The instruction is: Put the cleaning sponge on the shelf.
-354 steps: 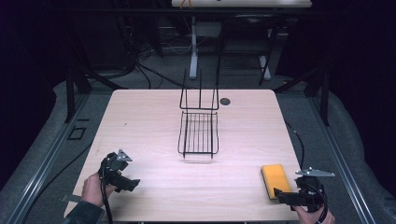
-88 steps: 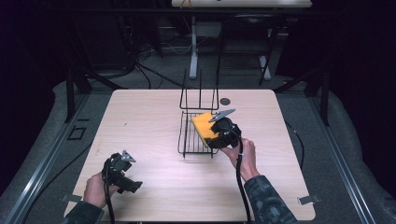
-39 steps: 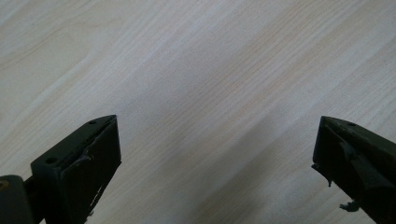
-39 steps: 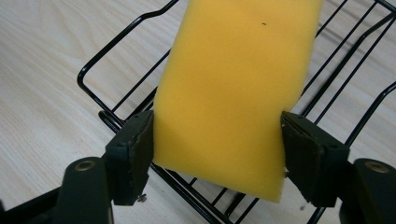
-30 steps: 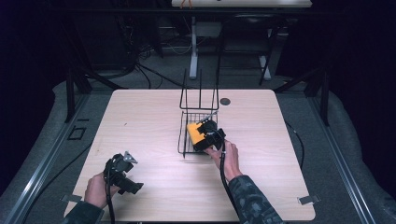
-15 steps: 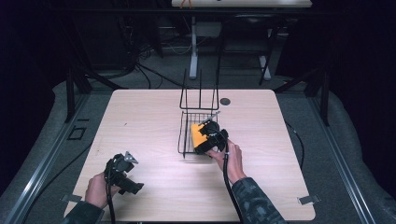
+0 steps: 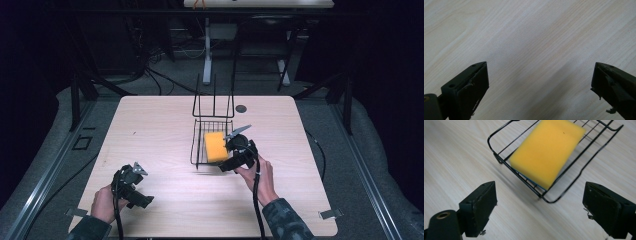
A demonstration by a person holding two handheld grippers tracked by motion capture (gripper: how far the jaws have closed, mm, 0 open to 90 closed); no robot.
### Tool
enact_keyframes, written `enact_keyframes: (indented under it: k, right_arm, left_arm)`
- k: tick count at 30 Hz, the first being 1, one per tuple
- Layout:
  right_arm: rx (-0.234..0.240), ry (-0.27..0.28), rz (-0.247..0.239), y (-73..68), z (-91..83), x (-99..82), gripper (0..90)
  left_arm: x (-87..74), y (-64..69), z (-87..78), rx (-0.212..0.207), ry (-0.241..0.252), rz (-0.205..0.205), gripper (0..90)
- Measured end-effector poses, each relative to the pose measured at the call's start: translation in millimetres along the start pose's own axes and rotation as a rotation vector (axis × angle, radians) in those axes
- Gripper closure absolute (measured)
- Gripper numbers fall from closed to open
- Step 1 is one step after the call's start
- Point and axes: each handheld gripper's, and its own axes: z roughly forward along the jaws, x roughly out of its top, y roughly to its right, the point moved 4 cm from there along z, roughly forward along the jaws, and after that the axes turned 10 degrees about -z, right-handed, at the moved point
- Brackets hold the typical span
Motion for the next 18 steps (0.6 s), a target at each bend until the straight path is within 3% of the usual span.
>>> enact_keyframes:
  k: [8, 18]
  right_arm:
    - [-0.040, 0.034, -0.019, 7.8, -30.3, -21.8, 11.2]
    - [-0.081, 0.016, 0.035, 18.2, -58.5, -60.1, 12.0]
  left_arm:
    - [-0.7, 0.3, 0.2, -0.004, -0.003, 0.003, 1.2]
    - [-1.5, 0.9, 0.9, -0.009, -0.004, -0.001, 1.2]
